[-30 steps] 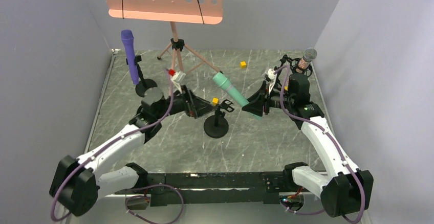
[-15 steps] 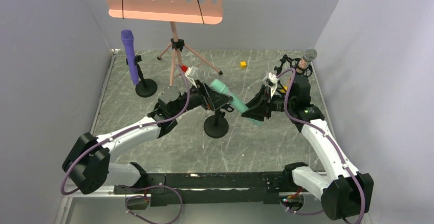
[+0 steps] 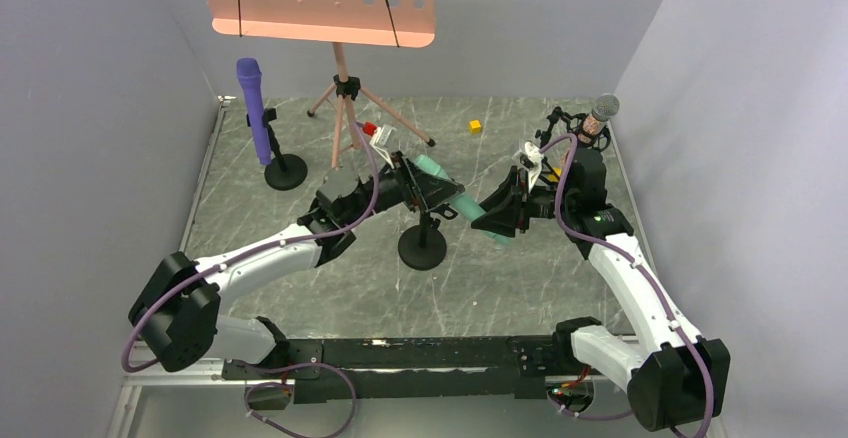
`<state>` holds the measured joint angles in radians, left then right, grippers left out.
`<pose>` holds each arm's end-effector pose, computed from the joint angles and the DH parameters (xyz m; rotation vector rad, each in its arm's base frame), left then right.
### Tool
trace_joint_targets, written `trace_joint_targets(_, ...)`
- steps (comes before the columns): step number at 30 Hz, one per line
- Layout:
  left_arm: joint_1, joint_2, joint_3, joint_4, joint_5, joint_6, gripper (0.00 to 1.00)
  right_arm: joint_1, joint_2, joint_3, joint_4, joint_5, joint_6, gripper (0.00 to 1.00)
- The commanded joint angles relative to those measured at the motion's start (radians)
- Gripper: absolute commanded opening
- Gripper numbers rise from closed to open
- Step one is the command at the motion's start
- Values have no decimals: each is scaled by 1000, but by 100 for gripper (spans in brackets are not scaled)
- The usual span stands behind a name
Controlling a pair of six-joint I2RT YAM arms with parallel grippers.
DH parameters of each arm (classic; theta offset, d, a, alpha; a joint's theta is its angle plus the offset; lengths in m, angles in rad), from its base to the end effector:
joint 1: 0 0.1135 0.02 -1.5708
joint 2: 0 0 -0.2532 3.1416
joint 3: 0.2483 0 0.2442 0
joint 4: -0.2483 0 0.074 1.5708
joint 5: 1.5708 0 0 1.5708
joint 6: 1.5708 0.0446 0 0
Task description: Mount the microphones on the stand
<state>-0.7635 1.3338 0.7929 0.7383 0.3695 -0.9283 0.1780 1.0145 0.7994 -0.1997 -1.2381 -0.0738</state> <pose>0.2112 -0.2244 0.3119 0.2266 1.5883 -1.6222 0.2006 0.0789 0.3009 -1.0034 1.5971 1.2751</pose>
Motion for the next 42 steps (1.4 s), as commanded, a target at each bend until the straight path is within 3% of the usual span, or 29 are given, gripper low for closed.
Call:
trace_joint_targets(1, -16, -15, 82, -81, 21, 84, 67, -3, -19, 2, 61, 3, 1, 9)
trace_joint_targets(8, -33, -1, 113, -115, 39, 123, 63, -5, -12, 0, 59, 12, -5, 10)
trace_joint_targets(14, -51, 15, 141, -176, 40, 157, 55, -6, -10, -1, 60, 19, -6, 11)
trace_joint_targets(19, -53, 12, 160, -221, 34, 184, 38, -6, -5, -1, 58, 25, -9, 11)
trace_joint_targets(22, -52, 11, 166, -224, 39, 187, 20, -7, -4, -2, 57, 31, -12, 12)
trace_joint_targets(24, -52, 11, 166, -218, 45, 183, 2, -5, -4, 0, 52, 36, -19, 13)
trace_joint_targets(27, -52, 2, 162, -208, 49, 175, 0, -6, -7, 0, 47, 46, -30, 19)
trace_joint_targets(35, -52, -68, 120, -191, 1, 191, 0, -8, -11, 0, 33, 44, -56, 60)
trace_joint_targets(38, -51, -100, 113, -213, -37, 214, 0, -8, -14, 1, 28, 58, -62, 82)
trace_joint_targets(39, -52, -109, 111, -223, -47, 223, 0, -9, -16, 1, 27, 64, -63, 96)
trace_joint_targets(42, -51, -143, 109, -261, -85, 259, 0, -16, -20, 13, -2, 69, -90, 100)
